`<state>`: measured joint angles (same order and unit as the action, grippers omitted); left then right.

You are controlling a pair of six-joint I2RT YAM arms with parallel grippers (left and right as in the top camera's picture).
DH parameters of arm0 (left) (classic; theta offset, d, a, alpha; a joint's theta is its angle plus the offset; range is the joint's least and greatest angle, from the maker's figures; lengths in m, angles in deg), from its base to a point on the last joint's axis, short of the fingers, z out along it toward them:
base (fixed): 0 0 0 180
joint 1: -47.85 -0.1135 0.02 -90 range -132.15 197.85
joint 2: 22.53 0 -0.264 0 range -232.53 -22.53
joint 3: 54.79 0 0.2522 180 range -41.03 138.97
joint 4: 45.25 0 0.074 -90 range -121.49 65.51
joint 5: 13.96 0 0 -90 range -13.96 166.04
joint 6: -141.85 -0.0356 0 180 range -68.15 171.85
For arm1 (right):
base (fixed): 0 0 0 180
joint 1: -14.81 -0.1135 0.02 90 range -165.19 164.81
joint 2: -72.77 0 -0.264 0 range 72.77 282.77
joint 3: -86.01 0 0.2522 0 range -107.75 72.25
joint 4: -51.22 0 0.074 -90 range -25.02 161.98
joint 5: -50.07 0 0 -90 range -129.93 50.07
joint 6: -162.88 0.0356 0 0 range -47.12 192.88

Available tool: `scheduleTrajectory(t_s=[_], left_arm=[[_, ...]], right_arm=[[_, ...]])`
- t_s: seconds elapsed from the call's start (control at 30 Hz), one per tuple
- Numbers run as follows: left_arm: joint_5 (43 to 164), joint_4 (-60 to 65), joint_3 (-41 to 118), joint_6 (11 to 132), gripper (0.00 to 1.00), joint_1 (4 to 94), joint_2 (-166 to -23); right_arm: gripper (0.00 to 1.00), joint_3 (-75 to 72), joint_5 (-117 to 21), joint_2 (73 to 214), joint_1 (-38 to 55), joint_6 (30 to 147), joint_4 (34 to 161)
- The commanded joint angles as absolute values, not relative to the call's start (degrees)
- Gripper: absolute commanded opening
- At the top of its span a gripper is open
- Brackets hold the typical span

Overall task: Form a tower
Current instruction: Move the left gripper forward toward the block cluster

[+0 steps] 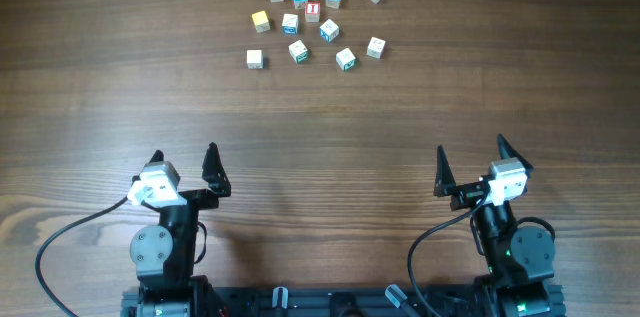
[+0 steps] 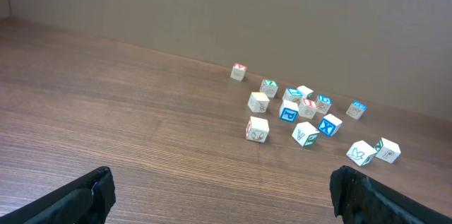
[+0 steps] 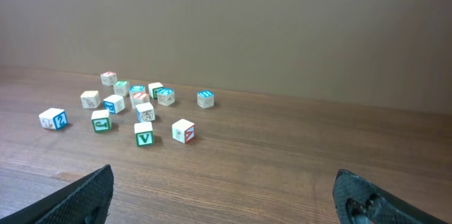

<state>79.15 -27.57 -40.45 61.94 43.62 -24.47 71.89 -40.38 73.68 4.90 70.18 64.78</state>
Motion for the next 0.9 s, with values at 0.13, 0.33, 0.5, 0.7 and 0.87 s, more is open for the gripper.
scheduleTrajectory(t_s=[0.13, 0.33, 0.5, 0.7, 0.87], left_arm=[[79.63, -27.31, -40.69, 60.84, 1.0, 43.88, -24.16], [79.63, -29.47, -40.69, 61.26, 1.0, 43.88, -24.16], [78.93, -34.41, -40.58, 61.24, 1.0, 43.84, -24.16], [85.86, -22.39, -17.18, 61.26, 1.0, 43.84, -27.51], [87.94, 1.48, 20.46, 60.97, 1.0, 43.84, -50.8]], right_arm=[[1.0, 71.96, -41.34, 73.79, 5.14, 69.9, 64.69], [1.0, 71.96, -41.34, 73.79, 5.14, 69.88, 64.69], [1.0, 71.96, -41.34, 73.79, 5.14, 69.88, 64.69], [1.0, 71.96, -41.34, 73.79, 5.14, 69.88, 64.69], [1.0, 71.96, -41.34, 73.79, 5.14, 69.88, 64.69]])
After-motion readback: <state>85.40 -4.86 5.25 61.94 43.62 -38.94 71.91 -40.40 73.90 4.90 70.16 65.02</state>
